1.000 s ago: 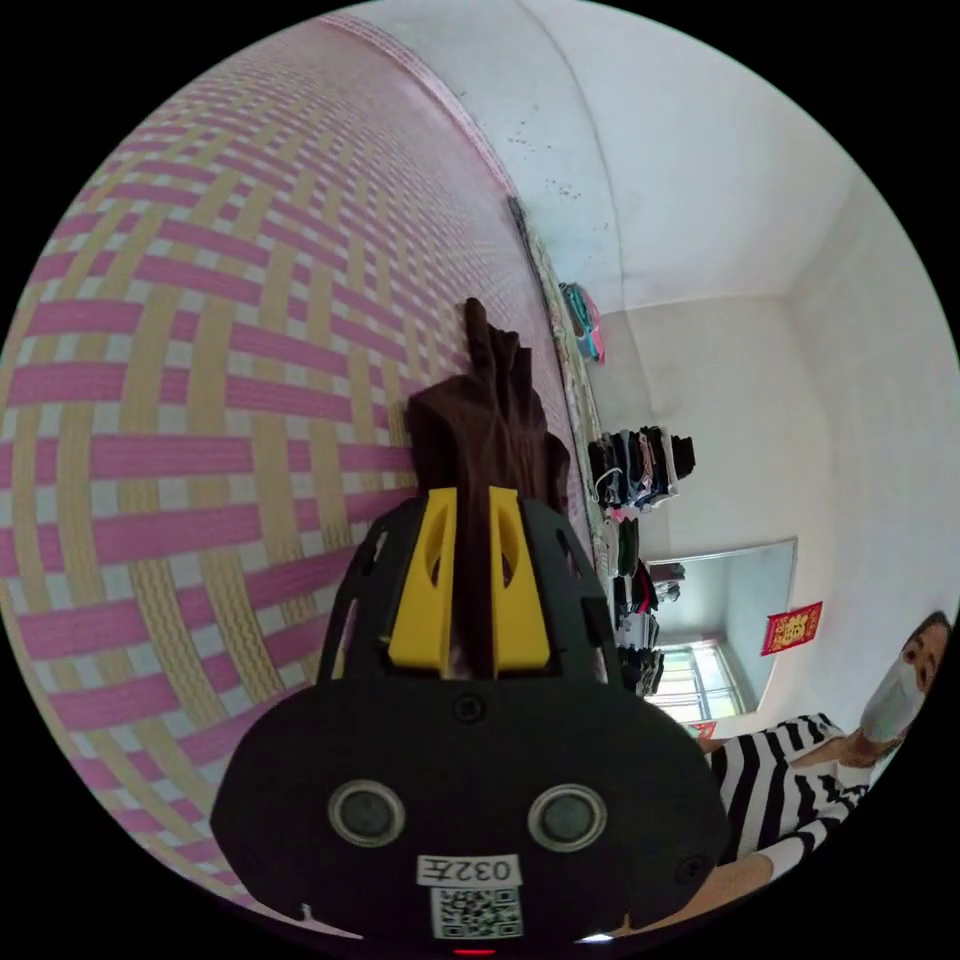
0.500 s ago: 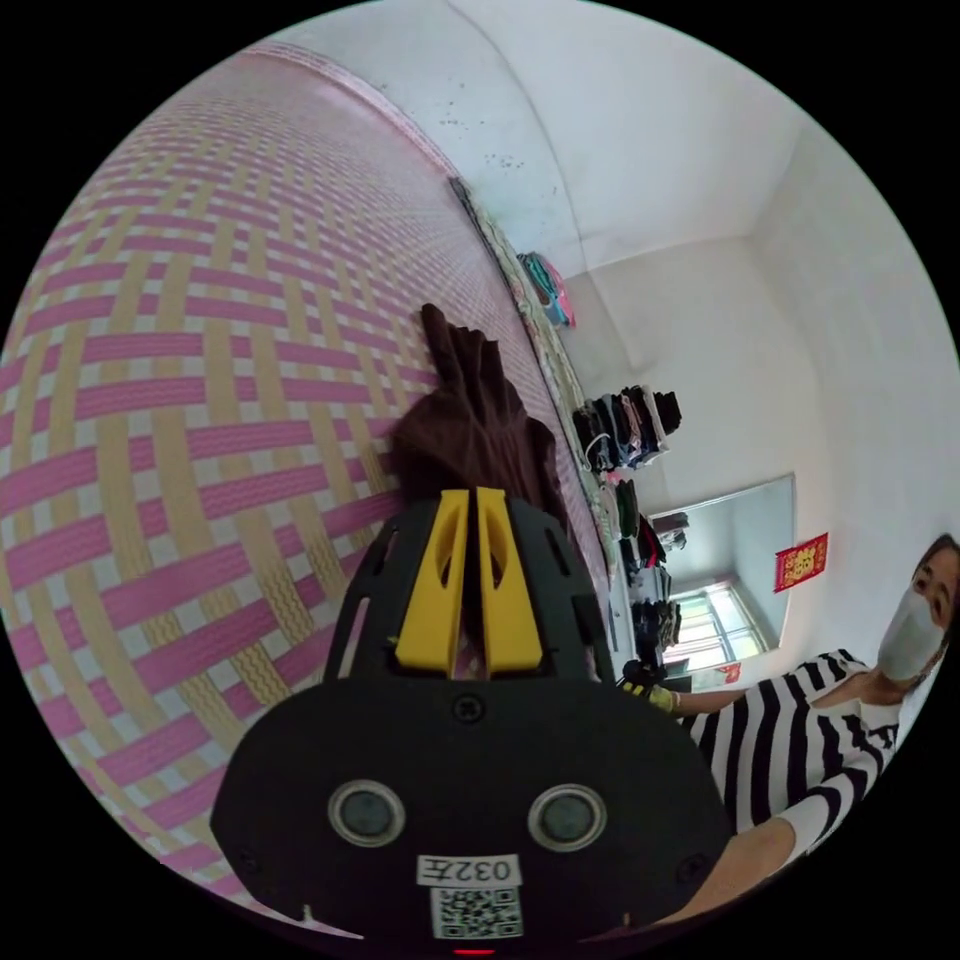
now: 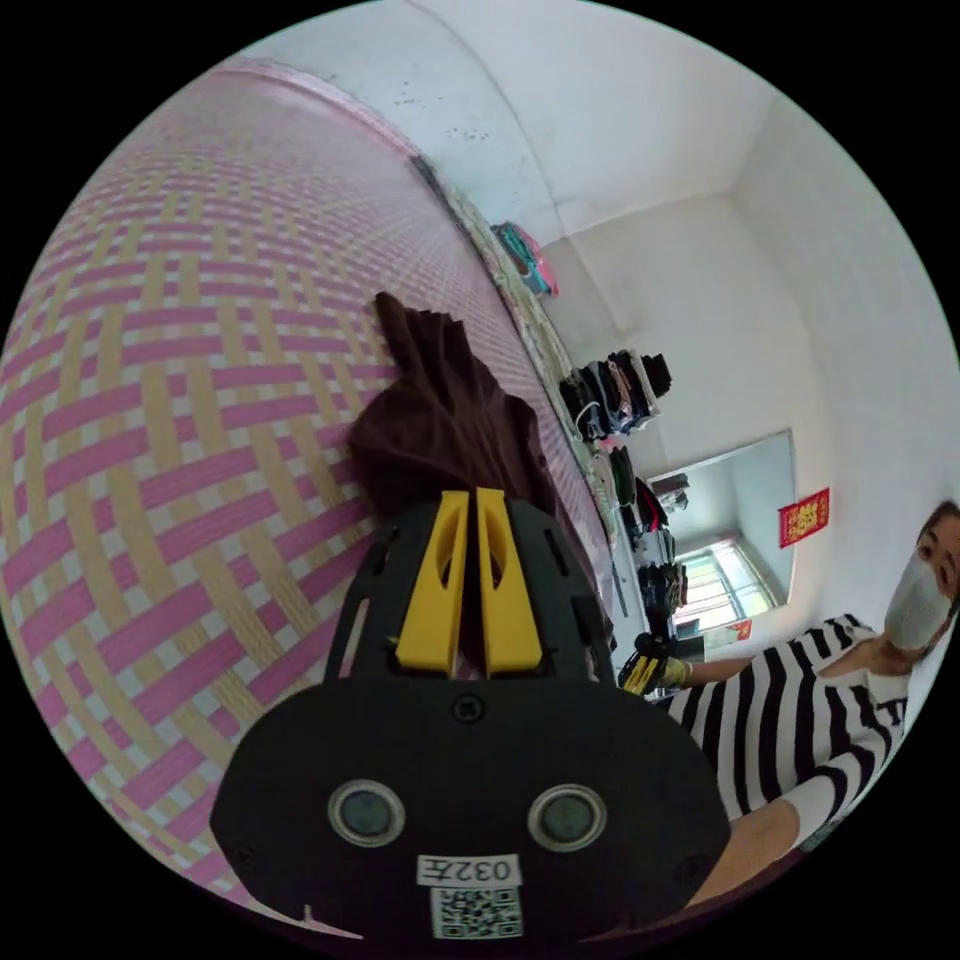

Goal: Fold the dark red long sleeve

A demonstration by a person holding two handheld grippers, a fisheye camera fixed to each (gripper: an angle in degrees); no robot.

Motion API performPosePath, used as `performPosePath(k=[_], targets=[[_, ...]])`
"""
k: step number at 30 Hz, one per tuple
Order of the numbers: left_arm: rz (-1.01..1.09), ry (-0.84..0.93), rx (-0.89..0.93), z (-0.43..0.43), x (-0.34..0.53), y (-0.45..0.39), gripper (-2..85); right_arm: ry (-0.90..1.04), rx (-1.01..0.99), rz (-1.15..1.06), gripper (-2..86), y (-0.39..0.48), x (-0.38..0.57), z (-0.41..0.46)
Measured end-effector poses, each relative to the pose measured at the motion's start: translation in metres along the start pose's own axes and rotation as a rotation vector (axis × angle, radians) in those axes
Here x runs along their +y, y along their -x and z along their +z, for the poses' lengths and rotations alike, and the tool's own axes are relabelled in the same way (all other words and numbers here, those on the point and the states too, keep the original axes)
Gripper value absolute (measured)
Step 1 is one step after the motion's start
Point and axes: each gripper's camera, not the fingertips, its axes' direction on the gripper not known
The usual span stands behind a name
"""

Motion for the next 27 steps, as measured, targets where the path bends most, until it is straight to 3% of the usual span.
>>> performPosePath(k=[2, 4, 5, 8, 11, 13, 16, 22, 24, 27], targets=[[0.045, 0.018, -0.04, 0.009, -0.01, -0.006, -1.0, -0.018, -0.014, -0.084, 1.0, 0.017, 0.001, 0.0], [-0.087, 0.154, -0.134, 0.031, -0.015, 0.021, -1.0, 0.027, 0.041, -0.035, 0.8, 0.011, 0.002, 0.01], [-0.108, 0.101, -0.032, 0.029, -0.017, 0.031, -1.0, 0.043, 0.014, 0.012, 0.7, 0.001, 0.002, 0.015], [-0.101, 0.022, 0.047, 0.024, -0.022, 0.029, -1.0, -0.003, -0.066, 0.042, 0.5, -0.003, 0.003, 0.017], [-0.033, 0.006, 0.058, 0.024, -0.027, 0.016, -0.9, -0.038, -0.212, -0.021, 0.7, 0.008, 0.003, 0.019], [-0.106, 0.05, 0.006, 0.034, -0.028, 0.03, -0.8, -0.014, -0.24, 0.009, 0.9, 0.003, 0.003, 0.027], [-0.2, 0.058, 0.079, 0.04, -0.028, 0.054, -0.5, 0.028, -0.165, 0.155, 2.8, -0.017, 0.005, 0.043], [-0.169, 0.037, 0.116, 0.028, -0.022, 0.044, 3.8, 0.277, 0.081, 0.127, 8.2, 0.019, -0.005, 0.063], [-0.185, 0.003, 0.047, 0.011, -0.012, 0.036, 3.7, 0.251, 0.228, 0.078, 8.1, 0.04, -0.015, 0.05], [-0.137, -0.109, 0.023, -0.013, 0.018, 0.008, 1.7, 0.001, 0.261, -0.018, 7.7, 0.067, -0.05, 0.011]])
